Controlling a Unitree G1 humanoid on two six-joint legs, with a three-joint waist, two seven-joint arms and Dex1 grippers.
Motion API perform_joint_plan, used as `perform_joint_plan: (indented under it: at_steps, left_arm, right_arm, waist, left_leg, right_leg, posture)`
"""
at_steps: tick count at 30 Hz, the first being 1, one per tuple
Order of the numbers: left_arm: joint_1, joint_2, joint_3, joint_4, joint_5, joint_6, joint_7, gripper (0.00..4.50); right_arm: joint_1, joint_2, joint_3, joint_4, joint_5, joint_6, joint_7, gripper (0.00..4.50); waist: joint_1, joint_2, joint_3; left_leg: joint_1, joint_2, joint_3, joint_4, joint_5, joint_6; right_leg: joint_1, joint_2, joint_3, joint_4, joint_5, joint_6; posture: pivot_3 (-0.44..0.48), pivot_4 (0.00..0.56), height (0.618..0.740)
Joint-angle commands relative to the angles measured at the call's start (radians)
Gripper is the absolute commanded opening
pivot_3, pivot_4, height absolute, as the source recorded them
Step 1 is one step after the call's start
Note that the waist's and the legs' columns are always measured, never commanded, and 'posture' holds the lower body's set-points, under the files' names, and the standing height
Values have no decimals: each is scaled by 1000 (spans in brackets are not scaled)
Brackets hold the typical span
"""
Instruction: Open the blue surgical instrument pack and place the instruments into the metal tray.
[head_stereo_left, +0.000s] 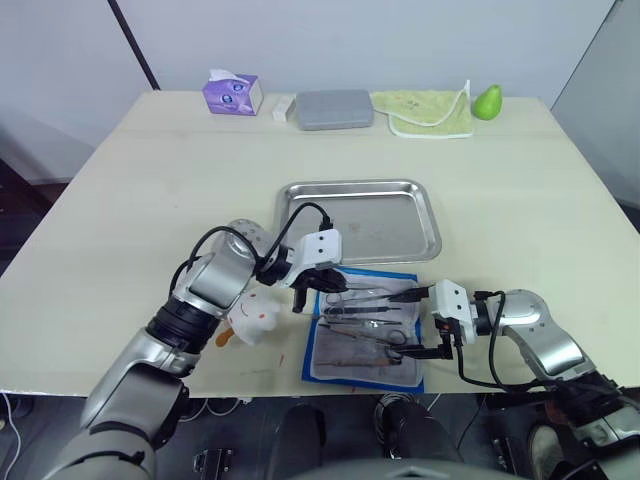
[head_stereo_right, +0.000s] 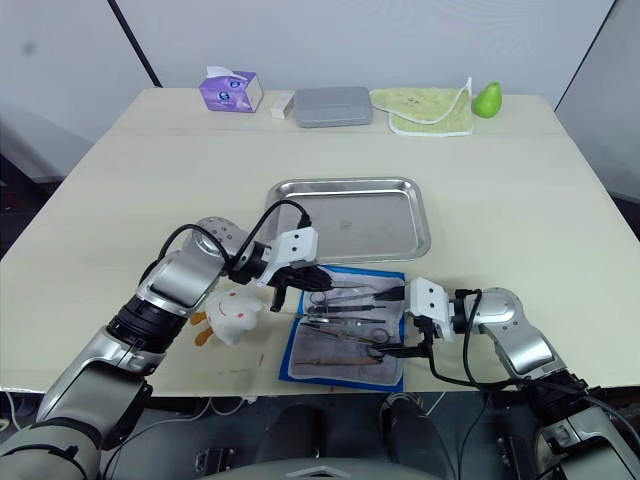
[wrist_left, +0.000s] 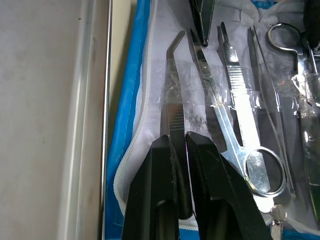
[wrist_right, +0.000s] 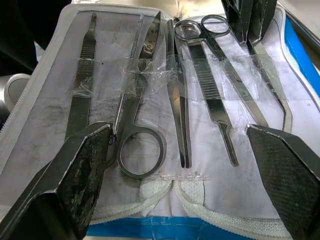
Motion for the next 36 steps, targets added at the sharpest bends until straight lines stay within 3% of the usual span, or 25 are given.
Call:
perform_joint_plan:
  at_steps: [1, 16, 36]
  left_arm:
    - [-43, -5, 15, -44, -6, 6, 14, 81]
    - [-61, -32, -4, -32, 1, -1, 19, 81]
    - [-89, 81, 40, -29, -36, 31, -31, 81]
  right_arm:
    - [46, -6, 95, 105, -147, 62, -45, 4500]
    - [49, 3, 97, 92, -137, 78, -44, 4500]
    - [34, 6, 113, 117, -152, 87, -46, 4500]
  waist:
    - [0, 0, 0]
    - [-2, -1, 0]
    - [-21, -1, 0]
  left_leg:
    - [0, 0, 0, 0, 0, 0]
    - [0, 0, 0, 0, 0, 0]
    - [0, 0, -2, -1, 0, 0]
  right_leg:
    - [0, 0, 0, 0, 0, 0]
    - [0, 0, 0, 0, 0, 0]
    - [0, 1, 0, 0, -1, -1]
  posture:
    - [0, 150, 740]
    - [0, 150, 740]
    - [0, 150, 740]
